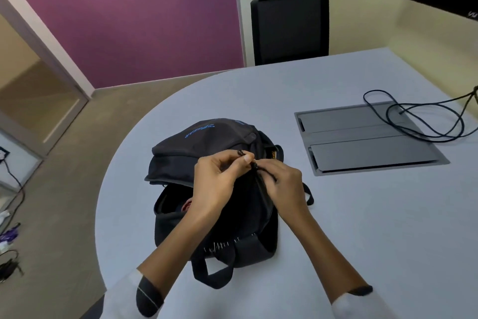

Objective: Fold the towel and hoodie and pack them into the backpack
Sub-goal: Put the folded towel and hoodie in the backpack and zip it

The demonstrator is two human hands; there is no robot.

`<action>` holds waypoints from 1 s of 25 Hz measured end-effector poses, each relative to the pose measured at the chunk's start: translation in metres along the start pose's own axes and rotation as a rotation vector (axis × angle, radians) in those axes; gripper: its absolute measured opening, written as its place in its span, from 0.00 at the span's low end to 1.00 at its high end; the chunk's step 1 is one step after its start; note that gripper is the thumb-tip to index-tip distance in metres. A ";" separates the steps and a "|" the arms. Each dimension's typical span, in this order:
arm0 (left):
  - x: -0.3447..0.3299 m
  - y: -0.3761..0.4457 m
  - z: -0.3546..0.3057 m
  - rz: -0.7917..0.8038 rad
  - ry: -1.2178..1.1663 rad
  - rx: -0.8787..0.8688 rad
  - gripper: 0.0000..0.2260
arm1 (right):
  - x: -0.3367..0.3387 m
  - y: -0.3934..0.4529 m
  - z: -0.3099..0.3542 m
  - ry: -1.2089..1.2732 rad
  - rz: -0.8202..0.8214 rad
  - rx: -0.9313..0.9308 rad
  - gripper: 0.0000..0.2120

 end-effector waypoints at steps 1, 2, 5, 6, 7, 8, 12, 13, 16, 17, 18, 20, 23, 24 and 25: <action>0.002 -0.004 0.000 0.000 -0.012 0.000 0.05 | -0.001 0.002 0.001 -0.018 -0.018 0.000 0.09; 0.006 -0.007 0.000 -0.005 -0.026 -0.002 0.04 | -0.002 0.004 0.002 -0.023 -0.010 -0.001 0.07; 0.023 -0.016 -0.003 -0.038 -0.078 -0.021 0.04 | -0.001 0.013 0.000 -0.047 0.027 0.003 0.06; 0.030 -0.019 -0.004 -0.056 -0.101 -0.026 0.04 | 0.001 0.016 -0.002 -0.065 0.032 0.009 0.06; 0.036 -0.022 -0.005 -0.073 -0.123 -0.030 0.04 | 0.003 0.019 -0.003 -0.084 0.035 0.014 0.06; 0.044 -0.025 -0.006 -0.091 -0.146 -0.032 0.04 | 0.005 0.021 -0.002 -0.105 0.040 0.025 0.05; 0.060 -0.037 0.000 -0.136 -0.277 0.051 0.04 | 0.005 0.019 0.006 -0.160 0.092 0.012 0.05; 0.060 -0.036 0.003 -0.142 -0.316 0.088 0.04 | 0.006 0.016 0.012 -0.146 0.119 -0.015 0.06; 0.052 -0.030 0.009 -0.147 -0.420 0.158 0.04 | 0.006 0.005 0.034 -0.047 0.313 -0.009 0.17; 0.048 -0.030 0.011 -0.134 -0.457 0.175 0.04 | 0.003 0.001 0.040 -0.080 0.389 0.023 0.21; 0.045 -0.031 0.013 -0.115 -0.488 0.187 0.04 | -0.001 -0.001 0.044 -0.152 0.432 0.054 0.22; 0.045 -0.035 0.018 -0.096 -0.520 0.195 0.04 | -0.005 -0.003 0.046 -0.272 0.375 0.062 0.16; 0.054 -0.042 0.024 -0.155 -0.552 0.188 0.04 | -0.005 -0.002 0.049 -0.293 0.240 0.057 0.07; 0.058 -0.044 0.026 -0.182 -0.568 0.182 0.04 | -0.005 0.000 0.048 -0.287 0.217 0.054 0.06; 0.062 -0.045 0.028 -0.209 -0.585 0.175 0.05 | -0.005 0.001 0.047 -0.277 0.199 0.049 0.06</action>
Point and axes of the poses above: each hand's wrist, its own y-axis towards the middle knuckle, its own x-axis out of the back of the hand, z = x × y, the point moved 4 cm from there along y, towards the middle knuckle, and after that the axes turned 7 degrees about -y, right-handed, at the moved point
